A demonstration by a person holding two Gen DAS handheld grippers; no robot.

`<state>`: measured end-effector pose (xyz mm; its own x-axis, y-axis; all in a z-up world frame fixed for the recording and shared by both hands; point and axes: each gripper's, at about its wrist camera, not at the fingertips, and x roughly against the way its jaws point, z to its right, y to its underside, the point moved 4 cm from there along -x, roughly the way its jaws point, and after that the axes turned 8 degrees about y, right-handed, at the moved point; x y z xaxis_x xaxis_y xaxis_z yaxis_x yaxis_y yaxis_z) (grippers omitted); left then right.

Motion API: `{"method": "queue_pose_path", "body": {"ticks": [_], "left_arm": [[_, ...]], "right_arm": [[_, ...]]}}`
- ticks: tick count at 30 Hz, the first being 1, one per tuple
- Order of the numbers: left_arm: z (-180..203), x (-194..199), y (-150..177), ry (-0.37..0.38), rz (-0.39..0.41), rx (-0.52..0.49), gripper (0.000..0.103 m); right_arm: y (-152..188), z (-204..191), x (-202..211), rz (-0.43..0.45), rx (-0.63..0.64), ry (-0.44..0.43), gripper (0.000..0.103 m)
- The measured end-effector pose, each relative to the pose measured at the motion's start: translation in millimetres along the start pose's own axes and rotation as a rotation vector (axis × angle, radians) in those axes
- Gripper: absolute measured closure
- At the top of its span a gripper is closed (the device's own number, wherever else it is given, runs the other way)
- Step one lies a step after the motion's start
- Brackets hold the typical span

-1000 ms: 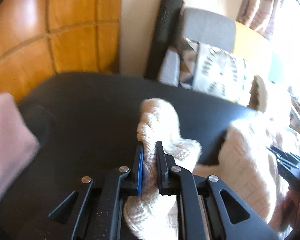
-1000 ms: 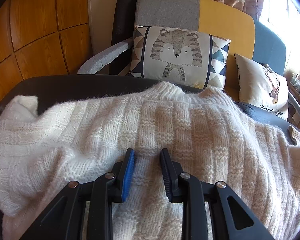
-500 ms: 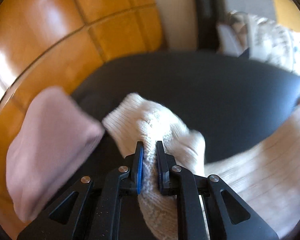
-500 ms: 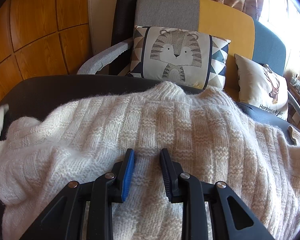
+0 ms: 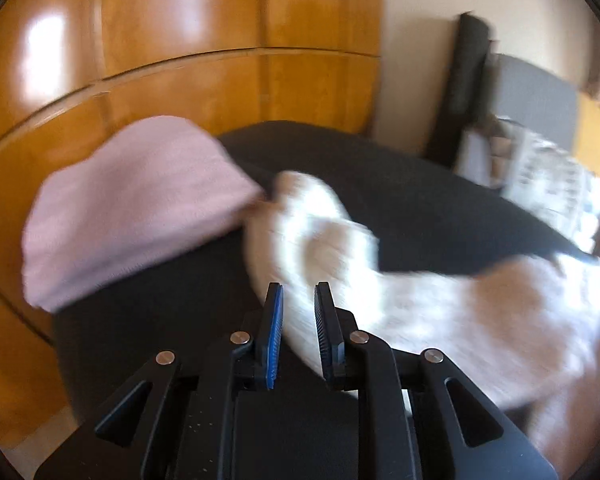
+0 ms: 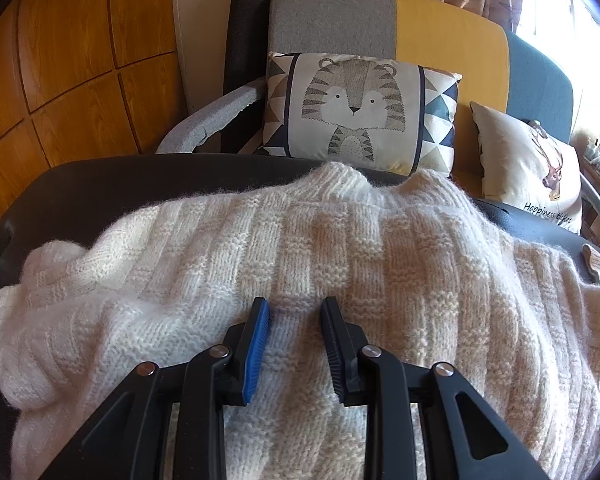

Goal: Fold clothes

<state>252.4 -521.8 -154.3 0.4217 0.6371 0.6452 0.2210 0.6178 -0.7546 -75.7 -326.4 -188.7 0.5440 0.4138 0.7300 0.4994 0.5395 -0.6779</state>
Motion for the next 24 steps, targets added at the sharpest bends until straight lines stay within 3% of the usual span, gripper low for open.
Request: {"method": "queue_pose_path", "body": {"ticks": [2,4,7,9,11,13,16,20,24], "left_arm": [[19.7,14.9,10.9,0.039,0.003,-0.053,0.085],[45.6,27.6,20.7,0.12,0.002,-0.104,0.085],[92.8,43.1,38.0,0.237,-0.018,-0.21,0.085],[126.1,52.8,50.3,0.313,-0.036,-0.288,0.085],[159.5,56.5,64.9,0.357,-0.063,-0.389,0.085],[187.8,58.6,87.0,0.348,-0.093,-0.514,0.085],[213.0,40.5,112.5,0.255,-0.15,-0.683,0.085],[222.1,44.5,119.4,0.183,-0.112,-0.738,0.085],[214.7,52.8,125.3,0.168,-0.108,-0.714,0.085]], "right_arm": [[-1.7,2.4,0.7,-0.02,-0.01,-0.052,0.064],[-3.1,7.5,8.0,-0.055,-0.005,-0.106,0.064],[2.4,30.2,42.7,-0.019,-0.076,-0.159,0.065],[12.6,54.2,67.2,0.006,-0.13,-0.158,0.065],[26.8,76.9,84.8,0.007,-0.117,-0.082,0.073],[42.1,101.2,94.6,-0.018,-0.089,0.008,0.074],[61.1,130.3,98.7,-0.07,-0.058,0.103,0.074],[89.8,151.5,86.7,-0.147,0.001,0.155,0.074],[105.1,156.3,94.9,-0.07,0.055,0.19,0.074]]}}
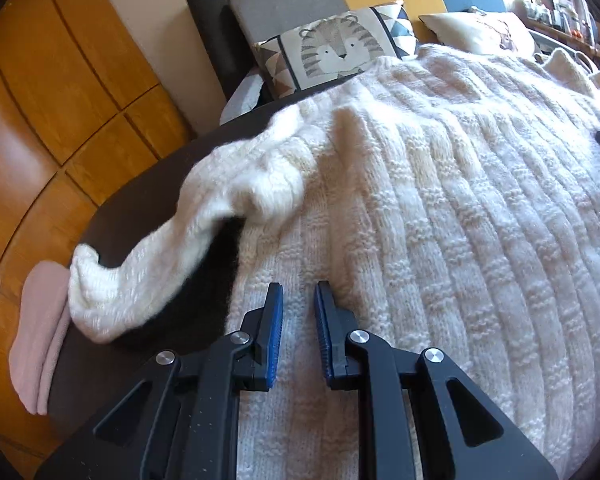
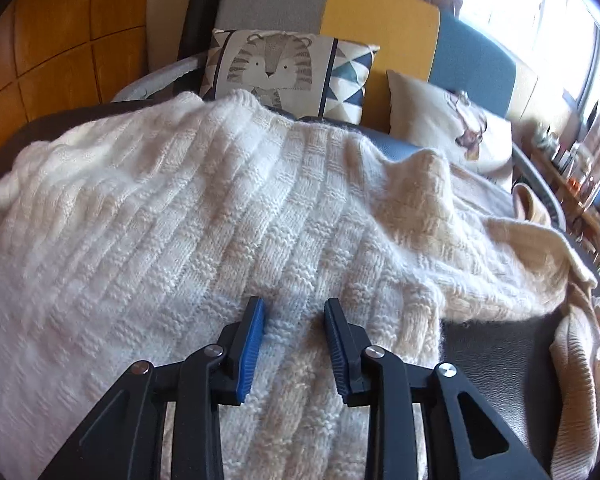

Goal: Fold clothes

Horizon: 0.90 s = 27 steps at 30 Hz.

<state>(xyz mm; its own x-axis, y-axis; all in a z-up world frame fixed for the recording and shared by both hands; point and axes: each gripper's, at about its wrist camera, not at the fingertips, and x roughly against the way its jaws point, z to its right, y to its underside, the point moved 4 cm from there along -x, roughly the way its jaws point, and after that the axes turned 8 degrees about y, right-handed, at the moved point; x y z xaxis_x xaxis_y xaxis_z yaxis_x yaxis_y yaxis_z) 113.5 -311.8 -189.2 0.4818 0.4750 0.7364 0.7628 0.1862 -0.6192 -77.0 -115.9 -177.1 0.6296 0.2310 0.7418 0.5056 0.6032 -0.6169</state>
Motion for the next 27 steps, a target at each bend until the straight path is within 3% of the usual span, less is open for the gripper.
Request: {"method": "queue_pose_path", "body": {"ticks": [6,10,12,13,16,17,21,25,27], "left_arm": [[4.8,13.1,11.5,-0.034,0.004,-0.005,0.085],[4.9,16.5,-8.9,0.034,0.0,0.047,0.085],[3.7,20.8,-26.5,0.038,0.037,0.076,0.085],[5.6,13.4,-34.7,0.037,0.028,0.077,0.085],[13.5,-15.9,-51.3,0.03,-0.038,0.072,0.085],[17.0,-27.3,-52.5,0.021,-0.07,0.064,0.085],[28.9,-32.3,-53.1,-0.095,-0.028,-0.013,0.085],[40.5,-32.1,-52.0,-0.18,-0.024,-0.079,0.085],[42.5,-30.8,-52.0,-0.199,-0.021,-0.091,0.085]], "right_arm": [[11.3,17.5,5.2,-0.008,-0.077,-0.016,0.072],[14.5,26.5,12.1,-0.023,-0.114,-0.107,0.069],[18.4,38.6,30.2,0.018,-0.156,-0.128,0.071],[20.4,49.9,38.5,0.045,-0.177,-0.108,0.071],[30.7,102.8,49.1,0.076,-0.241,0.071,0.071],[36.5,126.4,43.6,0.044,-0.274,0.13,0.071],[66.1,220.5,20.5,-0.1,-0.4,0.352,0.071],[100.3,287.1,-9.4,-0.237,-0.453,0.425,0.072],[103.8,316.8,-23.0,-0.236,-0.491,0.407,0.071]]}}
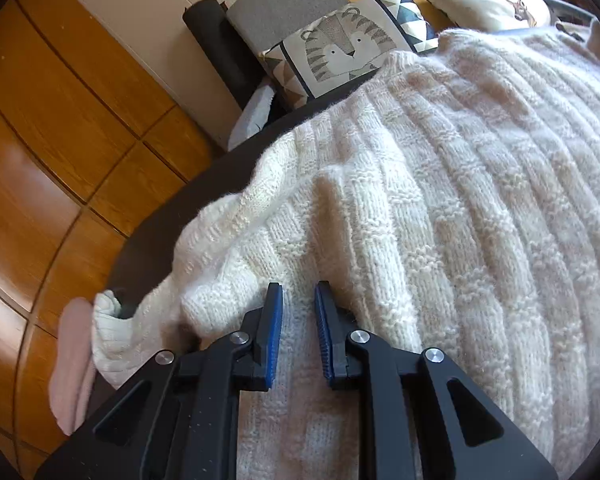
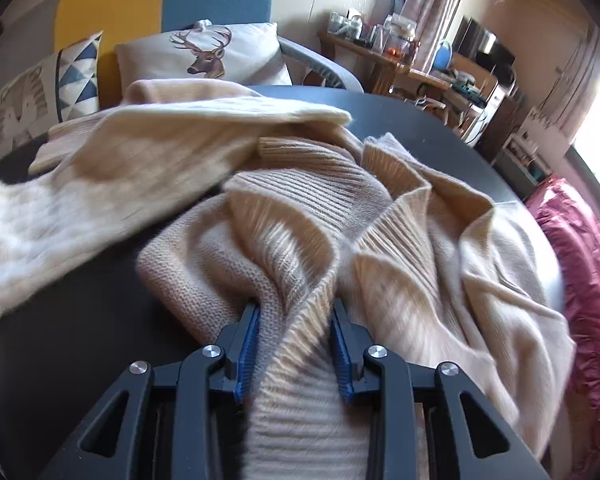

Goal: Fold clothes

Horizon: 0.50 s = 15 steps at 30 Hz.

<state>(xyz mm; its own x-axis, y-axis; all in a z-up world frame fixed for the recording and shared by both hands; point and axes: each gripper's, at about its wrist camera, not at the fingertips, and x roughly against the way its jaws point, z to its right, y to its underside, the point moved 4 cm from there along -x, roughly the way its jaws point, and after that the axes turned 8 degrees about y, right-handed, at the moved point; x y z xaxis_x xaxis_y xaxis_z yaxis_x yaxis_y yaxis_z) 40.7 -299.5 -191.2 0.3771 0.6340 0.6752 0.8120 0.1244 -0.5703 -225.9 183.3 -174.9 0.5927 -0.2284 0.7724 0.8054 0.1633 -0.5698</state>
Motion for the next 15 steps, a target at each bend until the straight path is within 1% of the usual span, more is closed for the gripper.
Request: {"method": "queue_pose_path", "body": {"ticks": [4,9,11,12,13,15], "left_arm": [[0.7,1.7,-0.2,-0.018,0.004,-0.005,0.085],[0.3,-2.5,-4.4,-0.042,0.011,-0.011,0.085],[-1.4,-5.5,-5.9,-0.044,0.012,-0.01,0.086],[-1.9,-6.3,-6.1,-0.044,0.012,-0.009,0.086],[-2.3,-7.0,-6.2,-0.044,0.013,-0.008,0.086],[-2.7,-7.3,-6.4,-0.042,0.014,-0.007,0.086]], "right_arm": [[-32.8,41.8,-42.8,-0.028,-0.081,0.02,0.071],[-70.1,99.3,-88.7,-0.062,-0.141,0.102,0.07],[-77.7,116.9,-94.3,-0.076,-0.152,0.112,0.069],[-81.6,121.5,-95.0,-0.085,-0.156,0.121,0.069],[-83.2,121.1,-88.7,-0.075,-0.158,0.11,0.069],[-82.5,106.9,-61.2,0.006,-0.143,0.029,0.069]]}}
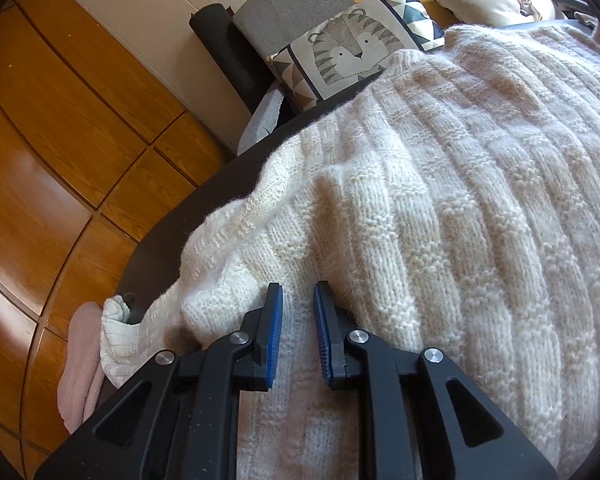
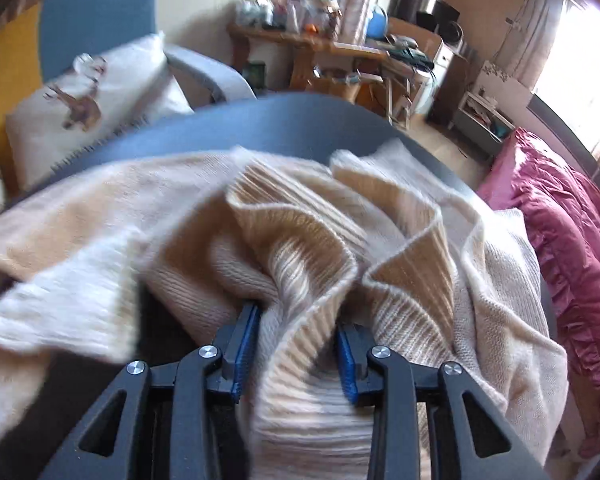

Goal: Fold clothes

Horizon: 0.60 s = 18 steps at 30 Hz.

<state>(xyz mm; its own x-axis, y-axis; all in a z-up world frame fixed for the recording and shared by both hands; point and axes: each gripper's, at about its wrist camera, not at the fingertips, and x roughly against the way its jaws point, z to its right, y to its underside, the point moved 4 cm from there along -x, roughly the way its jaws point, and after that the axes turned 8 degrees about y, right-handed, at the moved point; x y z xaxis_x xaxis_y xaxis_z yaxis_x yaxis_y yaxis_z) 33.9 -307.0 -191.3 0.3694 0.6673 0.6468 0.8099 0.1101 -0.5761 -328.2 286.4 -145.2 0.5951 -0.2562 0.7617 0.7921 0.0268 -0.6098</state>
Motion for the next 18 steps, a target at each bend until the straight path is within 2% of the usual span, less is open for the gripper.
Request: {"method": "queue_pose_path", "body": {"ticks": [4,8,9,10,12,14,16,18], "left_arm": [[-0.5,-0.2,0.4,0.003,0.0,0.002,0.086],[-1.3,0.3,0.3,0.007,-0.001,0.005,0.086],[-1.2,0.5,0.3,0.007,0.0,0.005,0.086],[-1.2,0.6,0.3,0.007,0.0,0.005,0.086],[-1.0,0.4,0.1,0.004,0.001,0.004,0.086],[-0.4,0.1,-0.1,0.002,0.003,0.003,0.086],[0.1,-0.1,-0.1,-0.001,0.003,0.003,0.086],[0.3,-0.1,-0.1,-0.001,0.003,0.004,0.086]], "right_arm": [[6.8,-29.9,54.8,0.133,0.044,-0.169,0.069],[30.6,-98.6,82.3,0.078,0.255,-0.291,0.069],[35.9,-114.5,84.9,0.063,0.311,-0.295,0.069],[38.2,-126.8,79.0,0.043,0.357,-0.261,0.069],[34.8,-143.3,68.3,0.0,0.376,-0.254,0.074],[14.2,-150.7,66.4,0.023,0.345,-0.271,0.074],[-15.0,-161.9,61.2,0.049,0.327,-0.234,0.074],[-44.1,-169.0,40.1,0.026,0.292,-0.196,0.074]]}}
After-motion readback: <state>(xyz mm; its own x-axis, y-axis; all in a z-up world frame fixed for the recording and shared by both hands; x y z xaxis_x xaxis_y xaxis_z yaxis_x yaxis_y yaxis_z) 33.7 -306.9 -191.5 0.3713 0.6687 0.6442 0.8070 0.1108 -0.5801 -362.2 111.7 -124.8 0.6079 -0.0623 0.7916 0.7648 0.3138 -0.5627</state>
